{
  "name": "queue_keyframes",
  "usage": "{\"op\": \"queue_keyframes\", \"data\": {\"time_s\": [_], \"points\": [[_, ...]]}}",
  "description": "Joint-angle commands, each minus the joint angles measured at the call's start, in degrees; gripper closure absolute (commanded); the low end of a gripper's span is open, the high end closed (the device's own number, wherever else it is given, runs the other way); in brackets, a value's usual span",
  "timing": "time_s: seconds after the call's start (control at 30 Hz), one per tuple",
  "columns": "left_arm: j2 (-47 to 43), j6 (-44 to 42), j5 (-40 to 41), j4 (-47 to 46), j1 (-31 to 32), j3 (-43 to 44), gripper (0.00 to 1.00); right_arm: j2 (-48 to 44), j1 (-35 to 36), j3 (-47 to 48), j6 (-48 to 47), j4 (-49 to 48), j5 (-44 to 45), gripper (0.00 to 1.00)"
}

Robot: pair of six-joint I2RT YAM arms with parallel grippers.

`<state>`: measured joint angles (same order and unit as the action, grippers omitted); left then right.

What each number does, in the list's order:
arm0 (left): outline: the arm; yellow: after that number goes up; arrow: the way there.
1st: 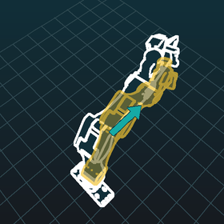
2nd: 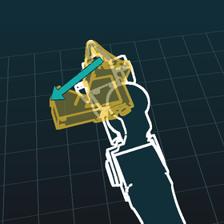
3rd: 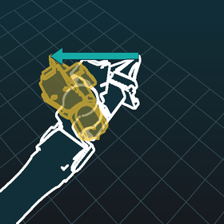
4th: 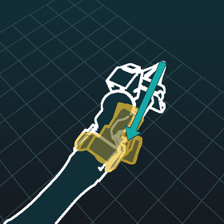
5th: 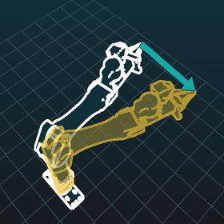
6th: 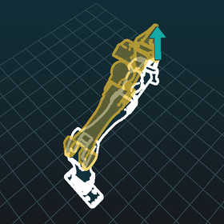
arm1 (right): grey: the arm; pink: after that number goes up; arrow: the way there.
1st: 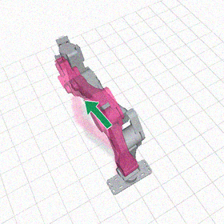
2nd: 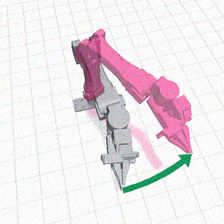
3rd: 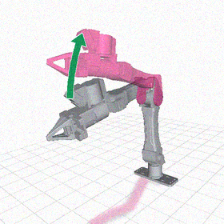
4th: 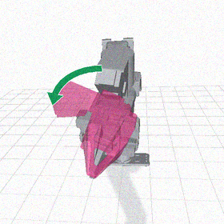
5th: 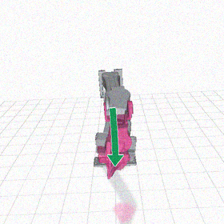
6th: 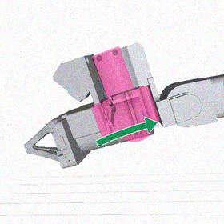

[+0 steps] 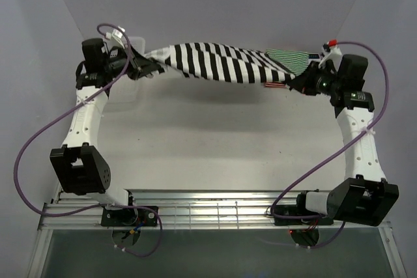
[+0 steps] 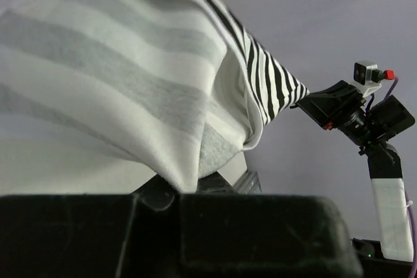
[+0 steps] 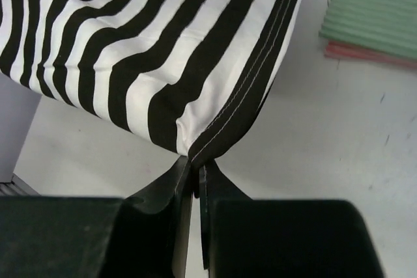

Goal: Fold and stack the tank tops
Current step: Flatten the tank top out

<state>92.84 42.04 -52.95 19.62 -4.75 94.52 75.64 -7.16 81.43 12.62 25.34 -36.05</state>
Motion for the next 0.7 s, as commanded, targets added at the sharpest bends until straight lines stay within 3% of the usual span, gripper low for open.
{"op": "queue_keyframes", "data": {"time_s": [0.0,0.1,0.13,0.2,0.23,0.3,0.47,0.67], "points": [[-6.1,-8.0,3.2,7.4,0.3,-18.4,0.9,-4.9,-0.3,-15.7,-1.5,2.0,4.0,0.89],[-9.3,-10.1,11.4,13.4,0.2,-30.7,0.75,-8.8,-0.3,-28.1,-1.8,2.9,7.5,0.85],[-9.6,-10.6,12.6,14.1,0.3,-32.9,0.6,-9.0,-0.3,-30.1,-2.2,3.3,8.4,0.83],[-8.3,-11.4,15.2,14.8,0.3,-35.6,0.43,-8.0,-0.4,-32.6,-3.2,4.3,11.3,0.72],[-7.3,-12.3,16.1,17.1,0.2,-35.0,0.03,-6.0,-0.4,-32.1,-3.6,5.1,14.6,0.42],[-5.4,-12.3,18.4,18.6,0.4,-32.7,0.02,-3.1,-0.3,-29.9,-4.3,6.9,15.7,0.08],[-6.5,-11.5,21.5,18.9,2.1,-29.5,0.02,-3.8,1.0,-28.9,-4.5,3.3,12.9,0.1],[-2.5,-11.5,32.5,19.1,11.6,-23.5,0.02,0.8,13.9,-24.0,-5.1,0.6,21.6,0.1]]}}
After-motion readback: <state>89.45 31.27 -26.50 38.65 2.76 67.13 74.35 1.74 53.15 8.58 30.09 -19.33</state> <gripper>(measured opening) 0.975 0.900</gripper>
